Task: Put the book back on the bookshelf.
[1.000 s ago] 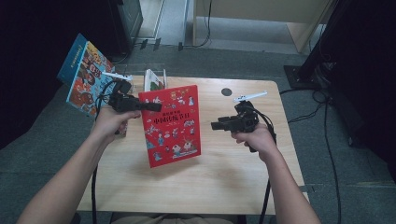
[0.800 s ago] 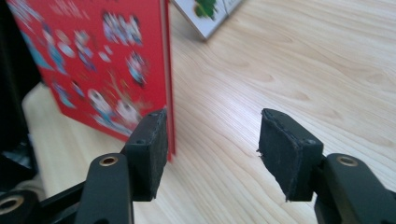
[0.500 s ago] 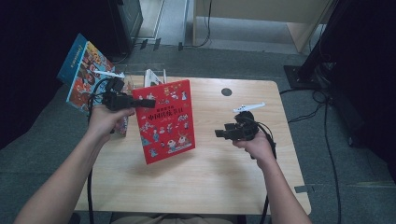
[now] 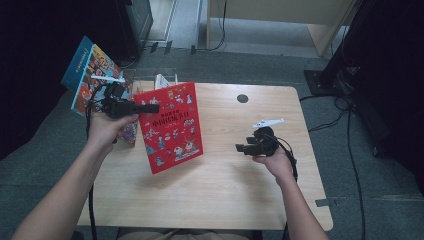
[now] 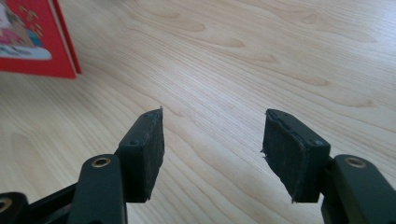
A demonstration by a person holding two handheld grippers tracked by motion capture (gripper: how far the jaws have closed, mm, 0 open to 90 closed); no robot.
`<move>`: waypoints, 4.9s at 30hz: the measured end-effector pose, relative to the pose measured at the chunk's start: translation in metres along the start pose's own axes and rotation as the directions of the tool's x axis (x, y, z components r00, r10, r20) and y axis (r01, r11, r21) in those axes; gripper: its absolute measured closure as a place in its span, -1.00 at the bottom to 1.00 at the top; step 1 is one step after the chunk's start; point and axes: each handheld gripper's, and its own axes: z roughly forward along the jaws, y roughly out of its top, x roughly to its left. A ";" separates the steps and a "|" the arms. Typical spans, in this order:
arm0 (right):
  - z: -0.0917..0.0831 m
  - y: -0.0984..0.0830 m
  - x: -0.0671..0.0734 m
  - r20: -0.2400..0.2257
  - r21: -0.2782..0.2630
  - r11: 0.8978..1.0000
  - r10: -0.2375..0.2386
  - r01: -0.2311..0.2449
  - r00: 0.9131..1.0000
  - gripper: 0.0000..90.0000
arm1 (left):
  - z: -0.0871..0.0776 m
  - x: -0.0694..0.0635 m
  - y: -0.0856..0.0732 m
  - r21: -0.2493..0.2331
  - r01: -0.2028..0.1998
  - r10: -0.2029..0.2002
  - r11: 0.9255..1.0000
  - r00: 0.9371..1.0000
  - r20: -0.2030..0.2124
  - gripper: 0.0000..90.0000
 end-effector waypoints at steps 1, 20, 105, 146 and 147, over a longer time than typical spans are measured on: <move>0.000 -0.001 -0.001 0.017 0.002 1.000 -0.004 0.004 1.000 -0.14 | -0.001 0.000 0.000 -0.005 0.004 -0.004 1.000 1.000 -0.007 0.79; 0.017 -0.020 -0.008 0.156 -0.019 0.997 -0.068 0.072 0.985 -0.13 | -0.020 0.002 -0.003 -0.046 0.005 -0.008 0.999 0.997 -0.072 0.79; 0.047 -0.049 -0.007 0.226 -0.129 0.988 -0.049 0.080 0.973 -0.29 | -0.106 0.031 -0.019 -0.287 0.129 -0.230 0.949 0.906 -0.354 0.79; 0.047 -0.048 -0.007 0.227 -0.127 0.989 -0.047 0.078 0.973 -0.30 | -0.063 0.047 0.031 -0.333 0.069 -0.248 0.940 0.810 -0.531 0.79; 0.047 -0.048 -0.007 0.226 -0.127 0.989 -0.048 0.078 0.973 -0.29 | -0.061 0.048 0.032 -0.340 0.072 -0.255 0.938 0.806 -0.533 0.79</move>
